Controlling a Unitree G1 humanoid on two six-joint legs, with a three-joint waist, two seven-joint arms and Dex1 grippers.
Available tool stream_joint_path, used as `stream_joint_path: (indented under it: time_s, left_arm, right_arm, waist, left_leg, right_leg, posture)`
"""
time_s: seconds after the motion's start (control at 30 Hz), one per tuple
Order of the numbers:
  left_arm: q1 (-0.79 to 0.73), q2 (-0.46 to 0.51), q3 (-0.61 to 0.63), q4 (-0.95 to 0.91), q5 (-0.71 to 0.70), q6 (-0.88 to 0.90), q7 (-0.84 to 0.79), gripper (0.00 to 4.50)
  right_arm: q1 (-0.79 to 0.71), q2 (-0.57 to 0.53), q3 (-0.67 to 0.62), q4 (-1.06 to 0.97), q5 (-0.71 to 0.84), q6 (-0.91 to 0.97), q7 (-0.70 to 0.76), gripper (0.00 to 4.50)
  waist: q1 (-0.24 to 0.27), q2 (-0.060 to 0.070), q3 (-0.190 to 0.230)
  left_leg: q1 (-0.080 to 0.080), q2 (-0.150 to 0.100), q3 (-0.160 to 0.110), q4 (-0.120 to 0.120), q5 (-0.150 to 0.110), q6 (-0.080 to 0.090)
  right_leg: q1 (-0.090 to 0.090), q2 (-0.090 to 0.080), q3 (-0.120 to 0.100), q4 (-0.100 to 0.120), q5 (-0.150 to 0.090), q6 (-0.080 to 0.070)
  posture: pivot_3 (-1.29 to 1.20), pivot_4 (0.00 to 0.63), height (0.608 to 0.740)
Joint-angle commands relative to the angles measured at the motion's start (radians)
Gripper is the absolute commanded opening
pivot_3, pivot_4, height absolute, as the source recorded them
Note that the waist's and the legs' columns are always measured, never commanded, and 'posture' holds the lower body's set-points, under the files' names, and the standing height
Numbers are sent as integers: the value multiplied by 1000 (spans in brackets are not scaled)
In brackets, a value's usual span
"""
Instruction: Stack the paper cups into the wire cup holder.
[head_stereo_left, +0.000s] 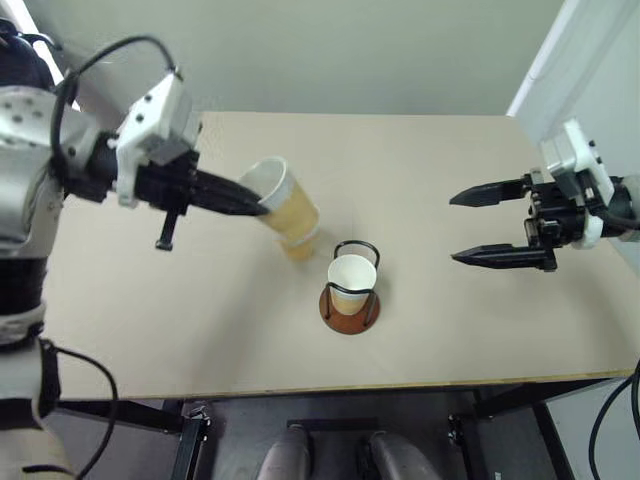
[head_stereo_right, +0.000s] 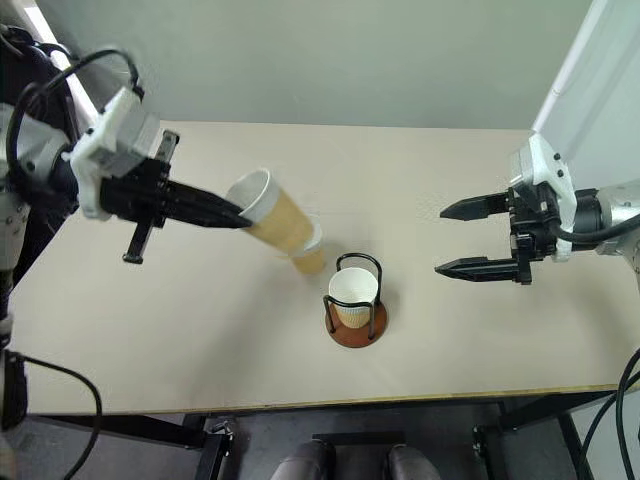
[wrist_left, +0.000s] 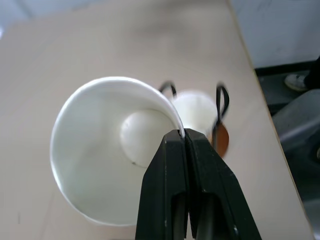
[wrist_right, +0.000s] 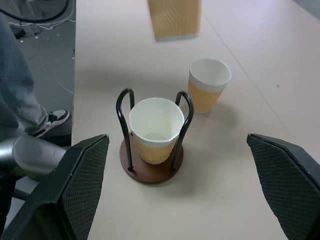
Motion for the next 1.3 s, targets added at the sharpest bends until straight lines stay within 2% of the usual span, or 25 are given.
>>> stream_joint_path:
  time_s: [0.03, 0.2, 0.4, 0.53, 0.77, 1.1, 1.2, 1.3]
  left_arm:
    - [-51, -6, -107, 7, -55, -81, -45, 44]
    - [-136, -29, -247, 75, -84, -191, -45, 44]
    - [-188, -63, -344, 128, -118, -272, -45, 44]
    - [-186, -63, -392, 98, -155, -287, -45, 44]
    - [-173, -100, -429, 110, -37, -352, -45, 44]
    - [-154, -110, -429, 46, -44, -326, -45, 44]
    - [-156, -132, -433, 65, -8, -340, -45, 661]
    - [-157, -158, -424, 85, 25, -355, -45, 1710]
  right_arm:
    - [19, -22, -69, -55, 33, 12, -34, 4500]
    - [62, -44, -102, -90, 48, 27, -64, 4500]
    - [82, -51, -117, -116, 64, 43, -95, 4500]
    - [103, -61, -125, -125, 66, 39, -106, 4500]
    - [118, -72, -140, -141, 82, 43, -117, 4500]
    - [129, -80, -140, -144, 90, 35, -125, 4500]
    - [119, -75, -126, -138, 87, 32, -128, 4500]
    - [107, -70, -111, -129, 79, 27, -132, 4500]
  waist:
    - [-3, 0, 0]
    - [-1, 0, 0]
    - [0, 0, 0]
    - [0, 0, 0]
    - [2, 0, 0]
    - [2, 0, 0]
    - [2, 0, 0]
    - [3, 0, 0]
  left_leg:
    - [0, 0, 0, 0, 0, 0]
    - [-2, 0, 0, 1, 0, 1]
    - [-2, -1, 0, 2, -1, 3]
    - [-2, -1, 0, 2, -1, 3]
    - [-2, -1, 0, 3, -1, 3]
    - [-3, -2, 0, 7, -2, 6]
    - [-3, -2, 0, 9, -3, 7]
    - [-3, -2, 0, 11, -3, 8]
  right_leg:
    - [0, 0, 0, -1, 0, 0]
    - [0, 0, 0, -1, -2, 3]
    - [1, 0, 0, -1, -2, 5]
    - [1, 0, 0, -1, -2, 7]
    - [2, 0, 0, -1, -2, 9]
    - [4, -1, 1, -1, -2, 11]
    - [5, -1, 1, -1, -2, 11]
    - [6, -1, 1, -1, -2, 12]
  posture:
    - [0, 150, 740]
    - [0, 150, 740]
    - [0, 150, 740]
    - [0, 150, 740]
    - [0, 150, 740]
    - [0, 150, 740]
    - [0, 150, 740]
    - [0, 150, 740]
